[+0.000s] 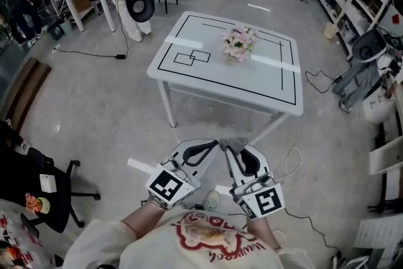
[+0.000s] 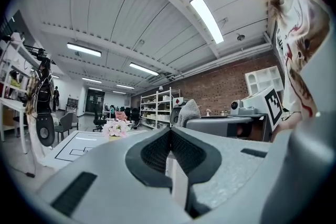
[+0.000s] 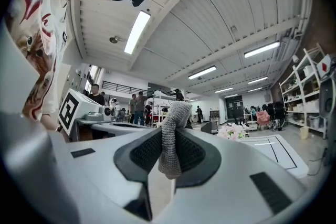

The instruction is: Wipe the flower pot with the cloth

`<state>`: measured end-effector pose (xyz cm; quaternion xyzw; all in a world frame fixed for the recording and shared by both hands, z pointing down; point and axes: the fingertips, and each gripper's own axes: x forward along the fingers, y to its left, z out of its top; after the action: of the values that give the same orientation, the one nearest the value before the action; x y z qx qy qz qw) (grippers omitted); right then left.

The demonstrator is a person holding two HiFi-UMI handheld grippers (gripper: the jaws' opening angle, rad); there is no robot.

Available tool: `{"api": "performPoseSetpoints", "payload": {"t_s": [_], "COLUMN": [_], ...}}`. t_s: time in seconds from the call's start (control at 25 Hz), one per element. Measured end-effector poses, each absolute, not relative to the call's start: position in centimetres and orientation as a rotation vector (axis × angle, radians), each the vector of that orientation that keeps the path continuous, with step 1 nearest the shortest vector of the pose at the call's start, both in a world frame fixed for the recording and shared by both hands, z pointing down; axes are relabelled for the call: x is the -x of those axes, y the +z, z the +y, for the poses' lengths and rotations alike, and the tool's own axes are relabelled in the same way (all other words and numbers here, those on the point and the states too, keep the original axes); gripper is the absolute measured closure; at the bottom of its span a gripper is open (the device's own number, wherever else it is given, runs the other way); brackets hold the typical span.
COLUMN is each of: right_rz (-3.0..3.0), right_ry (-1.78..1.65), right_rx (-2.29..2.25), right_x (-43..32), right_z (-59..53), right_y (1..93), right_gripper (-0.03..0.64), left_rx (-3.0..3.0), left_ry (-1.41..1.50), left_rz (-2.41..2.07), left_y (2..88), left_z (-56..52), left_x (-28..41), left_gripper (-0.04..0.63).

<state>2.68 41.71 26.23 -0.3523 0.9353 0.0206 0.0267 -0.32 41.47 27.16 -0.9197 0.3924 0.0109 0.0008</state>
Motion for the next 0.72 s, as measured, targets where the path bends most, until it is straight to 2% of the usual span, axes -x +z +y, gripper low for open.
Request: {"api": "performPoseSetpoints", "payload": {"t_s": [0.32, 0.72], "right_rz": [2.823, 2.817], "right_ry": [0.073, 0.072], "right_rx": [1.229, 1.208], "right_x": [-0.7, -0.6], "right_z": [48.4, 50.9], "right_y": [26.6, 25.4], "right_gripper": [0.552, 0.552], "left_rx": [2.937, 2.928], "left_ry": [0.014, 0.083], "left_rz": [1.129, 1.157], "left_y": [28.5, 26.9], "left_z": [47.4, 49.5], "left_x": [2.9, 3.2], "left_gripper": [0.592, 0.592]}}
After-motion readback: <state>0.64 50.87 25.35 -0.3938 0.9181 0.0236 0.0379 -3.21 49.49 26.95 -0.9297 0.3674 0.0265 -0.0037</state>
